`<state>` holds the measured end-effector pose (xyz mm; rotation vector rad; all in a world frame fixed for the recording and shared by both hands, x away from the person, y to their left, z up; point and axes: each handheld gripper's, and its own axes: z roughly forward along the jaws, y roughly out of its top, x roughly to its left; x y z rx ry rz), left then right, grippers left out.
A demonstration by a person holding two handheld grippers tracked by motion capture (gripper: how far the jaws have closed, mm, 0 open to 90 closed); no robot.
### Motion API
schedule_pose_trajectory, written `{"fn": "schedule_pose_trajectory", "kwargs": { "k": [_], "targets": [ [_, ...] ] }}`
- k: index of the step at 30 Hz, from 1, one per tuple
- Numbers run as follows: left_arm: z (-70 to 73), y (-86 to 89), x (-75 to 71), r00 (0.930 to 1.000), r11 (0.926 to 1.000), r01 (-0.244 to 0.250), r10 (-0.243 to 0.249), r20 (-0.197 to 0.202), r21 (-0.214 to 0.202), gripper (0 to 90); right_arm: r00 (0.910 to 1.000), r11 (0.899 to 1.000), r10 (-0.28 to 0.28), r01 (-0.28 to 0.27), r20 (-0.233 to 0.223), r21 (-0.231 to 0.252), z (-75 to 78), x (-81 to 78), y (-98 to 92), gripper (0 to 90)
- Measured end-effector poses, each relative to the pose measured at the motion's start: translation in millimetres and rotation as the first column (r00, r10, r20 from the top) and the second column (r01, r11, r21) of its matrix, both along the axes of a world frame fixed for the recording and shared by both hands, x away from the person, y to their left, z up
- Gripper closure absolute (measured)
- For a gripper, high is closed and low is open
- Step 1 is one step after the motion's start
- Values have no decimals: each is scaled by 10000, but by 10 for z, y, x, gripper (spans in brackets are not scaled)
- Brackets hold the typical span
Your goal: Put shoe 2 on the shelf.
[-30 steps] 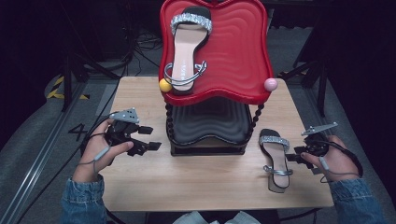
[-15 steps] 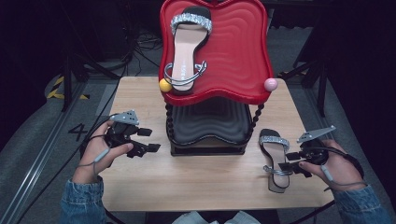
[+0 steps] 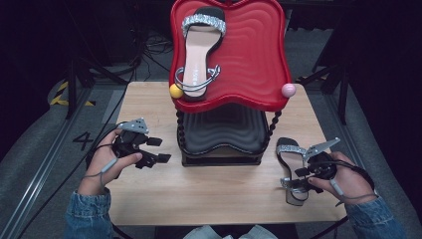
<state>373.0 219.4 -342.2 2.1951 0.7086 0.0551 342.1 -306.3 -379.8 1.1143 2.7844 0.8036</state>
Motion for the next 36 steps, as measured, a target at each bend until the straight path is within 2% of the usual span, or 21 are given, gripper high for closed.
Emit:
{"fn": "schedule_pose_trajectory", "kwargs": {
  "k": [4,8,10,12,14,16,19,25,29,34,35,36],
  "targets": [
    [-3,-8,3,10000,10000,34,-34,-43,37,301,9999,9996,69,-72,95,277,94,-55,-1,453],
    [-10,-10,8,9999,10000,42,-41,-123,88,301,9992,9993,376,-375,-156,70,67,-93,41,463],
    [-12,-6,9,9999,10000,27,-26,-113,89,301,9985,9988,465,-469,-283,-145,24,-82,47,515],
    [-15,-2,10,9999,10000,20,-20,-112,69,301,9979,9972,430,-458,-482,-588,-19,-57,37,639],
    [-15,2,8,9999,10000,-13,14,-118,66,301,9966,9975,407,-447,-715,-550,-24,-42,22,773],
    [-18,4,10,9999,10000,-60,61,-135,38,301,9974,9976,389,-423,-599,-555,18,-36,2,837],
    [-23,6,17,9999,10000,-72,72,-117,51,301,10000,9986,-8,5,-60,-533,147,-30,-68,857],
    [-29,9,19,9999,10000,-45,46,-139,64,301,9956,9947,-778,810,520,-632,318,2,-256,861],
    [-30,4,22,9999,10000,-31,33,-151,87,301,9908,9911,-1194,1227,634,-511,370,14,-383,860],
    [-30,4,22,9998,9999,17,-15,-175,131,301,9757,9743,-2111,2149,597,-680,363,33,-581,858],
    [-31,6,22,9998,9999,14,-12,-174,126,301,9757,9743,-2111,2149,597,-680,363,33,-581,858],
    [-35,5,22,9999,10000,-15,17,-153,83,301,9722,9700,-2275,2313,555,-753,338,41,-622,858]
  ]
}}
